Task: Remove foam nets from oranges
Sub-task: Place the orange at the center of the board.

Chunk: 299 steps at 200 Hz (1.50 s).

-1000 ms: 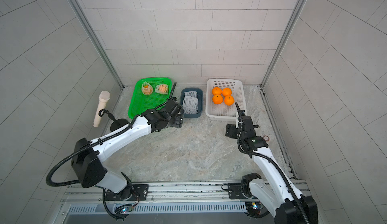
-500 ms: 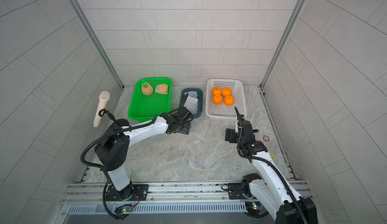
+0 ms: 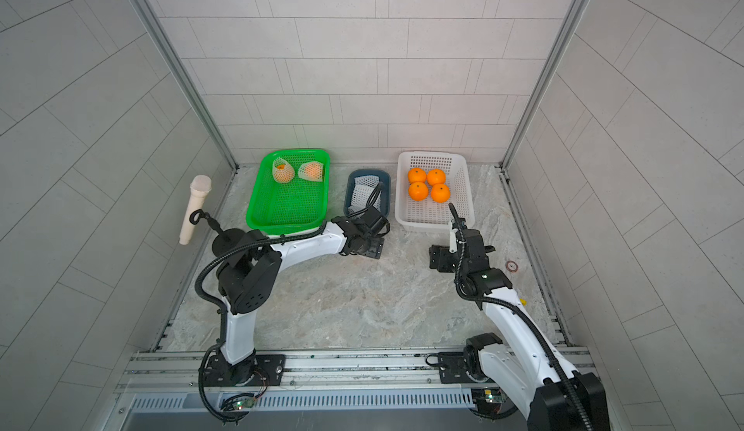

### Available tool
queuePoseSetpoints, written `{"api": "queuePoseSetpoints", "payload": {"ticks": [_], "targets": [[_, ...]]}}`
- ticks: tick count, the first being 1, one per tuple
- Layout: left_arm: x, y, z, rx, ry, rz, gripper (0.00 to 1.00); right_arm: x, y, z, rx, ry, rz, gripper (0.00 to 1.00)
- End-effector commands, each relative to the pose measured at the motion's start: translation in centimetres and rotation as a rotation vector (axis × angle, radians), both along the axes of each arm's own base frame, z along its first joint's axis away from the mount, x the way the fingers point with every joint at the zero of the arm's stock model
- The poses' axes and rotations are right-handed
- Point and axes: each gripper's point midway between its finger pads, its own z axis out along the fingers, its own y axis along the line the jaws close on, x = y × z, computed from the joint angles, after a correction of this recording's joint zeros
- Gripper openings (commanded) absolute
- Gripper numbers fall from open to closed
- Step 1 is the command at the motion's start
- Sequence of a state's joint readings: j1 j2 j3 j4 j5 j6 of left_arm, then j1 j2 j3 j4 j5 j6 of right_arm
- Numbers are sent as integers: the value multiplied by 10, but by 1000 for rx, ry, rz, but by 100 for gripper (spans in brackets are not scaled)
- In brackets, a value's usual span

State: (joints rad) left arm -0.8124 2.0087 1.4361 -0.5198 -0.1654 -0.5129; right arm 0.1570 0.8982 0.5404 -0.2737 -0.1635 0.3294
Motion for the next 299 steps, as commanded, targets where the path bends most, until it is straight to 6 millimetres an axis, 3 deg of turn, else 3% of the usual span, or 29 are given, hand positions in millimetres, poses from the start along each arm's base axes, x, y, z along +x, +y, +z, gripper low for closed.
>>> {"api": "queuePoseSetpoints", "payload": {"ticks": [1, 120, 299], "targets": [[0, 3, -3, 26, 14, 36, 69, 2, 2, 12, 0, -33, 9, 87], [-4, 7, -13, 82, 56, 29, 78, 0, -2, 12, -6, -34, -8, 87], [-5, 11, -12, 89, 55, 27, 95, -1, -2, 15, -1, -44, -9, 87]]}}
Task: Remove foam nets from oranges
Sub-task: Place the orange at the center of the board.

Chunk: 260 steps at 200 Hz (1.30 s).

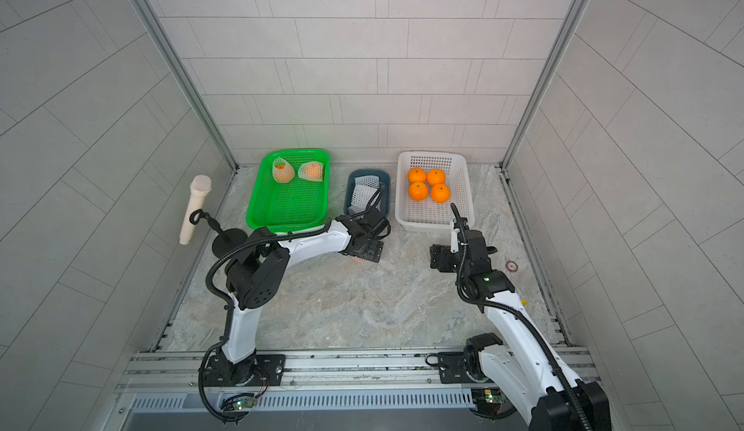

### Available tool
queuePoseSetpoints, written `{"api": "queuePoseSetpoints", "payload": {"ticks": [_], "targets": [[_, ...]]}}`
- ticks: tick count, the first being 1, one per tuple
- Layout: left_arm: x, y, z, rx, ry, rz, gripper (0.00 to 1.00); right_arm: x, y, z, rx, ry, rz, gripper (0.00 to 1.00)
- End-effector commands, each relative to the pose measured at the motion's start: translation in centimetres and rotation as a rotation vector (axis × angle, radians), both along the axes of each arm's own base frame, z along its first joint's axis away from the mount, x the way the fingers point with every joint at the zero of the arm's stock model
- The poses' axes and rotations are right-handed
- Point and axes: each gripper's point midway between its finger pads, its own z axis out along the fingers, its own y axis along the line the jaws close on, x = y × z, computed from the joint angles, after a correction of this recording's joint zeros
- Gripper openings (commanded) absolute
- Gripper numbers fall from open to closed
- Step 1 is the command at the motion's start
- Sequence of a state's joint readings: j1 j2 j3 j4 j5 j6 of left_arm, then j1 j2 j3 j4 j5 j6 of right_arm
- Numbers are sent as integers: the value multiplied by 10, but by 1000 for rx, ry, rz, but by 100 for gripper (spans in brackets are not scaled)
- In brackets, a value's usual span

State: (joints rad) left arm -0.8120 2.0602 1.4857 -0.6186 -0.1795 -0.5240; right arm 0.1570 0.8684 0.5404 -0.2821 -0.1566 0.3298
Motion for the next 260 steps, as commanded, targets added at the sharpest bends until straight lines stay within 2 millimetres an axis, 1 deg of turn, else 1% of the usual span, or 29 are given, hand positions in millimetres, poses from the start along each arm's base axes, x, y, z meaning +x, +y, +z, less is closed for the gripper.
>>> {"api": "queuePoseSetpoints", "payload": {"ticks": [1, 85, 177, 217, 239, 260], "targets": [[0, 1, 2, 12, -5, 11, 95, 0, 0, 9, 0, -22, -3, 87], [1, -1, 12, -9, -21, 7, 100, 0, 0, 9, 0, -24, -4, 87], [0, 6, 18, 20, -30, -8, 100, 0, 0, 9, 4, -23, -1, 88], [-1, -3, 19, -2, -13, -76, 100, 0, 0, 9, 3, -24, 0, 89], [1, -4, 21, 8, -17, -83, 100, 0, 1, 9, 5, -23, 3, 89], [5, -7, 18, 9, -16, -93, 100, -1, 1, 9, 6, -22, 4, 91]]}}
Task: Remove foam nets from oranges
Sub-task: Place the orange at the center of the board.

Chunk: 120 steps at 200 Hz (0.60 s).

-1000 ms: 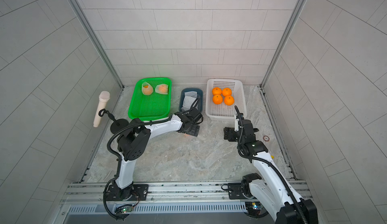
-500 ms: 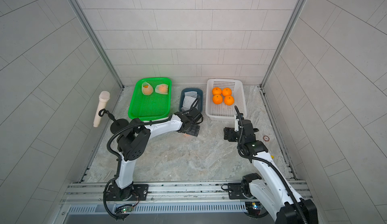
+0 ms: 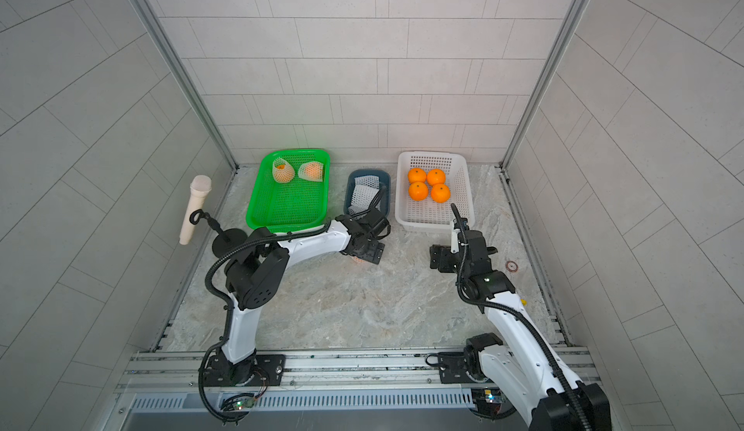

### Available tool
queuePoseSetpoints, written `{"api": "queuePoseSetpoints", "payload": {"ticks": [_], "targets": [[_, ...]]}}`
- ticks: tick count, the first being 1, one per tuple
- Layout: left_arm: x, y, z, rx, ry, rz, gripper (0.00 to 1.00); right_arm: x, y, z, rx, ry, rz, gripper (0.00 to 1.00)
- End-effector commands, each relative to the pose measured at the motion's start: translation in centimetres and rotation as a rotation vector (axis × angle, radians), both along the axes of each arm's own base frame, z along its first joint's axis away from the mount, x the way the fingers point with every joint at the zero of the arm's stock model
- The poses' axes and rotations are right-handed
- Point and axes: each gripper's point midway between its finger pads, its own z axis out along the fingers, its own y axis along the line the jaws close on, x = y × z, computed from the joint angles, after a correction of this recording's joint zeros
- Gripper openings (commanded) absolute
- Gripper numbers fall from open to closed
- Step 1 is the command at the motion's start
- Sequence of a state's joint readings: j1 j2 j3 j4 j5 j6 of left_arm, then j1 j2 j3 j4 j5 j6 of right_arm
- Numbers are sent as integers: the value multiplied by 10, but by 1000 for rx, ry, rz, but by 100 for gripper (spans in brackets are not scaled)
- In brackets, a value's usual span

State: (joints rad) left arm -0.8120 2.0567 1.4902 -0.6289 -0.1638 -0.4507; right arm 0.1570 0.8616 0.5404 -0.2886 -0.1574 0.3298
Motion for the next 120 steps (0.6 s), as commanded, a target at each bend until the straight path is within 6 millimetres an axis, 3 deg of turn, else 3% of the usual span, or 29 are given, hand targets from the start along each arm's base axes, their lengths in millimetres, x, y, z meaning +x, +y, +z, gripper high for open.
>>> {"api": "queuePoseSetpoints", "payload": {"ticks": [1, 67, 120], "targets": [[7, -6, 16, -11, -25, -22, 100, 1, 2, 9, 6, -22, 5, 91], [20, -22, 29, -119, -62, -40, 100, 1, 2, 8, 7, -19, 8, 94], [23, -6, 45, -73, -92, -16, 100, 1, 1, 8, 5, -18, 4, 94]]}}
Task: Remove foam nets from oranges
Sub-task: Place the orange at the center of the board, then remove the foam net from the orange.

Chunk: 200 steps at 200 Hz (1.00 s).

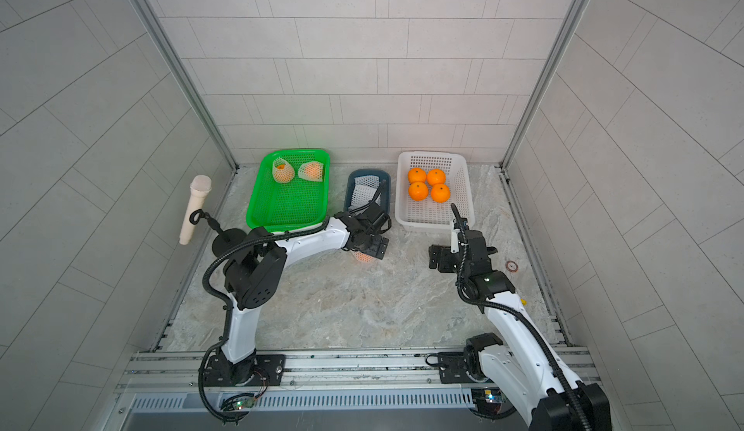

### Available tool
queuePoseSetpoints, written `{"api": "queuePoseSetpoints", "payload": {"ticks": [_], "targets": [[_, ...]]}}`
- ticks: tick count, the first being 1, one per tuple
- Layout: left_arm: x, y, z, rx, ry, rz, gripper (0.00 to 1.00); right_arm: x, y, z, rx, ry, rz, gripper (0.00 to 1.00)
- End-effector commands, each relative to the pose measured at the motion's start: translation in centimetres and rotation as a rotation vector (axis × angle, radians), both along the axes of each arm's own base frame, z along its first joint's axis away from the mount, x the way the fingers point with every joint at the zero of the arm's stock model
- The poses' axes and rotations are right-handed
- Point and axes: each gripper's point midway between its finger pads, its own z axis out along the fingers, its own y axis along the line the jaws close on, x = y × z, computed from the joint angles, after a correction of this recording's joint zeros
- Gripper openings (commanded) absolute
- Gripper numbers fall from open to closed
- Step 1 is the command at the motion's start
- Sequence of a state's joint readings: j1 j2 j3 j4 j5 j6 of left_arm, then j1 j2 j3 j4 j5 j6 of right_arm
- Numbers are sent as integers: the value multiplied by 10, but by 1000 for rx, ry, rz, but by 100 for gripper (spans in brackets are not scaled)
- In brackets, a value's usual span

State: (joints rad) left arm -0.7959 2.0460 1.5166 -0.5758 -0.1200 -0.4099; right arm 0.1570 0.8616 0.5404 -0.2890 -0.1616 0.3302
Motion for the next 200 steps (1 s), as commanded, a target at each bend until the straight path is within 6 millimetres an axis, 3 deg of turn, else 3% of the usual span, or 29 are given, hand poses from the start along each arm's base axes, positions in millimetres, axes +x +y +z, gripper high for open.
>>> {"api": "queuePoseSetpoints", "payload": {"ticks": [1, 48, 119, 166, 200], "targets": [[8, 9, 30, 5, -56, 23, 100, 1, 1, 8, 2, -19, 1, 94], [7, 15, 36, -29, -60, 21, 100, 1, 0, 7, 2, -17, -1, 94], [0, 23, 69, -91, -83, 27, 100, 1, -1, 7, -2, -15, -6, 95], [-23, 34, 51, -92, -5, 43, 100, 0, 0, 6, -1, -13, -5, 95], [-27, 37, 40, -89, 11, 43, 100, 0, -1, 7, -2, -16, -6, 95]]}}
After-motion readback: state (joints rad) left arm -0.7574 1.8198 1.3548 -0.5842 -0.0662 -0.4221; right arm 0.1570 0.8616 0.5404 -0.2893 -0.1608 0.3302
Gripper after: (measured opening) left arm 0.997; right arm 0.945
